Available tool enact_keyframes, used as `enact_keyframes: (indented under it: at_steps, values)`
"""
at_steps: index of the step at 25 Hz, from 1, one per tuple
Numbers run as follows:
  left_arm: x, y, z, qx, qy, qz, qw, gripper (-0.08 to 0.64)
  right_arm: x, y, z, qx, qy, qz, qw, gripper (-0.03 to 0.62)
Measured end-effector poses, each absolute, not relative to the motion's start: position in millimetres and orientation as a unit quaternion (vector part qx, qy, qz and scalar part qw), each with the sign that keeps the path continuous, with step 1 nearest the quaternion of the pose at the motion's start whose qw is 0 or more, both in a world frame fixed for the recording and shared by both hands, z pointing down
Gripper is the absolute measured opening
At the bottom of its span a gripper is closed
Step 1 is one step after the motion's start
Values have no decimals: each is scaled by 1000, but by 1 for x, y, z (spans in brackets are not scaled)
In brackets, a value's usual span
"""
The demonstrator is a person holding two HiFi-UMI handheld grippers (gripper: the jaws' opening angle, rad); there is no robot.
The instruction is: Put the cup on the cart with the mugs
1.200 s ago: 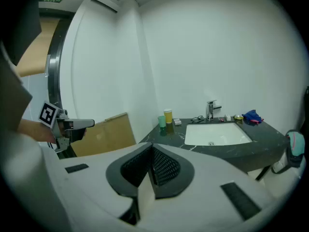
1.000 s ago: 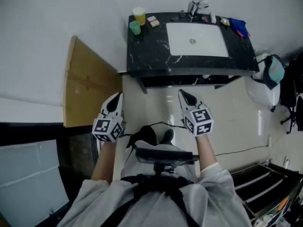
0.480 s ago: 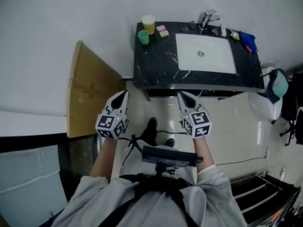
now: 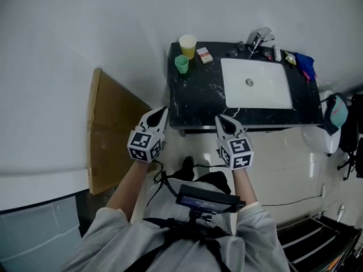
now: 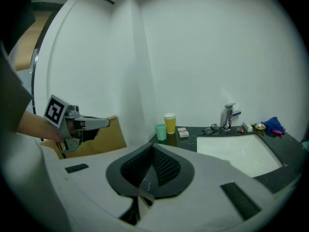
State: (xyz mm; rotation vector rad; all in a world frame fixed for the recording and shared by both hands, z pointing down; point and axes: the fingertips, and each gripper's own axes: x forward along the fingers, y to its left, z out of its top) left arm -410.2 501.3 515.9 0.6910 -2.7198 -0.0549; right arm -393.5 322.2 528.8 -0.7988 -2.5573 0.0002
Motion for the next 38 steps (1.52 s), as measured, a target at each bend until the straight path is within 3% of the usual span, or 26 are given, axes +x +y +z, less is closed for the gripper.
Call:
enact_keyframes:
  at_steps: [6, 19, 25, 38]
  values:
    - [-465, 507, 541, 233, -954, -36, 186, 30, -442, 347, 544, -296, -924, 2, 240, 0]
    - [-596, 486, 621, 230, -946, -13, 227, 428, -552, 363, 593, -290, -921, -24, 258, 0]
    - [-642, 481, 641, 216, -946, -11, 243, 480, -590, 357, 617, -270, -925, -20, 267, 0]
    - [-689, 464, 667, 215, -942, 6, 257, 480, -645, 362, 634, -241, -929, -2, 279, 0]
